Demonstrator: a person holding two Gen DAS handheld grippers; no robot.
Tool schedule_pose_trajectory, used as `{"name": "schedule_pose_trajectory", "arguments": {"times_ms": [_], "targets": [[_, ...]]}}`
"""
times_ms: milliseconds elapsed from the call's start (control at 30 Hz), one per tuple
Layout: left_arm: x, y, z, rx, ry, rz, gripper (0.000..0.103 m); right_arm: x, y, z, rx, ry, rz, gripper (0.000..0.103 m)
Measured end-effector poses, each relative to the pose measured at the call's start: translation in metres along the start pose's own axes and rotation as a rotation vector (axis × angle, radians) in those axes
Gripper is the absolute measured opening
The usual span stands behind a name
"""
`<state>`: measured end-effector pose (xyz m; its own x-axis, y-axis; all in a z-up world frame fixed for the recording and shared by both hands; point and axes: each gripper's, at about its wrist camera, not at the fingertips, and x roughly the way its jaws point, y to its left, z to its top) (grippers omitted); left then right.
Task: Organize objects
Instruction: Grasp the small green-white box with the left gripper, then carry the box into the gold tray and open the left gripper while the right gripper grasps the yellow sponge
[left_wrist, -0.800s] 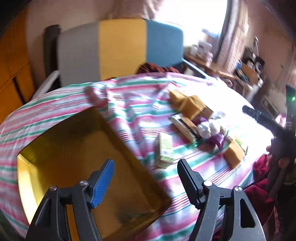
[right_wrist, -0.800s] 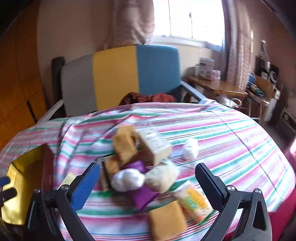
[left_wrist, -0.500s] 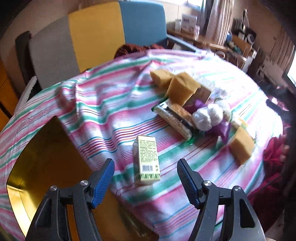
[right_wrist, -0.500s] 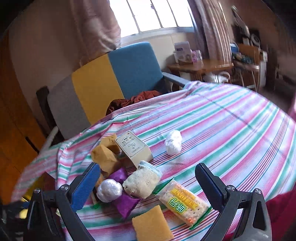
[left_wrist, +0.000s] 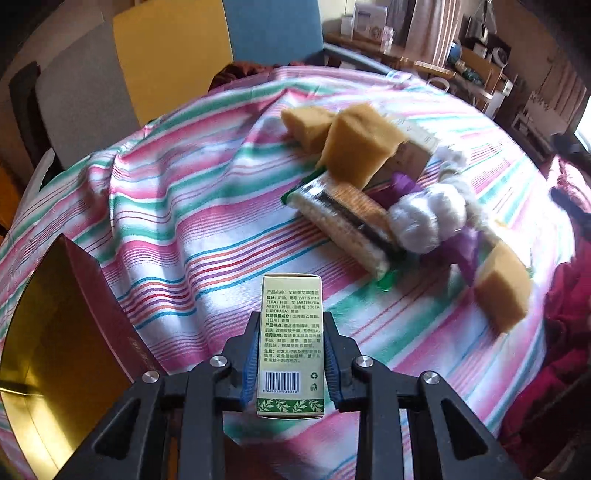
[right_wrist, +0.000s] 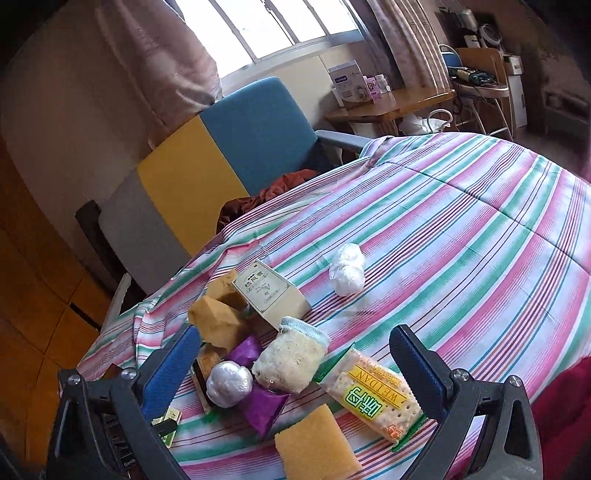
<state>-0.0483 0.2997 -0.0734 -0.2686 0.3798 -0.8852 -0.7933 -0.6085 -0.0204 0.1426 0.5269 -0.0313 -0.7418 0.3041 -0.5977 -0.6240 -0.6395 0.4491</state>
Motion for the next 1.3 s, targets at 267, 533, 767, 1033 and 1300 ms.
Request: {"name": "schedule_pose_trajectory", "arguments": {"times_ms": [267,533,767,1033,1300], "targets": [[-0.054,0.013,-0.031,-0.115,-0.122,-0.069,0.029,0.015,0.012,-0.008,-0.047,0.121,0.029,0.103],[-0.078,0.032,-0.05,-0.195,-0.172,-0.082,0.029,0.041,0.037,-0.042,-0.241,0.429,-0.071,0.096],[-0.099,0.053,-0.074,-0.257,-0.203,-0.07,0.029,0.055,0.028,-0.066,-0.341,0.531,-0.221,0.087],[-0.12,0.178,-0.103,-0.526,-0.212,0.057,0.029,0.061,0.03,-0.079,-0.472,0.551,-0.294,0.054],[-0.097,0.271,-0.102,-0.67,-0.138,0.186,0.029,0.061,0.023,-0.074,-0.485,0.54,-0.298,0.054]]}}
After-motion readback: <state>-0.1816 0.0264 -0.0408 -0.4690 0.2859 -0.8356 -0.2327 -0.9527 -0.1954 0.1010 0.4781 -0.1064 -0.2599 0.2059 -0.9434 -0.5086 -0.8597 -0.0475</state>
